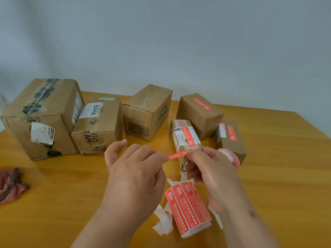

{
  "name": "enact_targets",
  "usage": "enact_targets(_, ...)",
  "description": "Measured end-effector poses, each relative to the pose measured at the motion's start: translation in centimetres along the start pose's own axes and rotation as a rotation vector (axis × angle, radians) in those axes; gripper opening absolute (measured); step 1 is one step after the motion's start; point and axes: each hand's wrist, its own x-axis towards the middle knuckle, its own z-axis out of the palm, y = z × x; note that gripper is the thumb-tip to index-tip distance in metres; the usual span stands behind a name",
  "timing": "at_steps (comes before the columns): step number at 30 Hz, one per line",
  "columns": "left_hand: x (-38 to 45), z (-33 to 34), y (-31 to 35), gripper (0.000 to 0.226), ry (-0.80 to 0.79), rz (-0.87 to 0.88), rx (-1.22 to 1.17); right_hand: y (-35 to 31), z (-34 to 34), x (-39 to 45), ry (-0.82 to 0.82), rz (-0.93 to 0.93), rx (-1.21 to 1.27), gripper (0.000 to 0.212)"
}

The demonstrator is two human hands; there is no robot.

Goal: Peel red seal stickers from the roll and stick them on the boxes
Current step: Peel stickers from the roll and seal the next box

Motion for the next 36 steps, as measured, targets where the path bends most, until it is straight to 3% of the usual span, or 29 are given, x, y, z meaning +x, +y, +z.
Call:
enact_targets(9,-0.1,1.2,-1.5,0.007,-0.041,-0.047,-0.126,0.2,-0.7,0.9,0.005,-0.066,0.021,0.016)
enact_targets(13,0.3,1.8,-2.3,0.018,-0.042,-0.163,-0.221,0.2,-1.0,1.3,0.008,-0.085,0.061,0.015)
enact_targets(18,2.2,1.1,-2.9,0.025,0.028,-0.475,-0.536,-0.7,-0.8,2.8,0.058,-0.143,0.141,0.017)
enact_targets(21,4.3,1.5,-4.1,0.018,-0.035,-0.544,-0.465,-2.1,0.3,4.1,-0.029,-0.174,0.228,0.015)
enact_targets(29,10.7,2.9,-7.8,0.046,-0.145,-0.611,-0.33,-5.5,5.3,9.6,-0.203,-0.151,0.455,0.008)
enact_targets(32,12.8,3.2,-8.2,0.052,-0.274,-0.653,-0.188,-5.7,7.3,11.3,-0.251,-0.132,0.388,0.045)
enact_targets(36,13.6,3.2,-7.6,0.05,-0.369,-0.636,-0.133,-5.8,8.2,11.4,-0.228,-0.13,0.372,0.05)
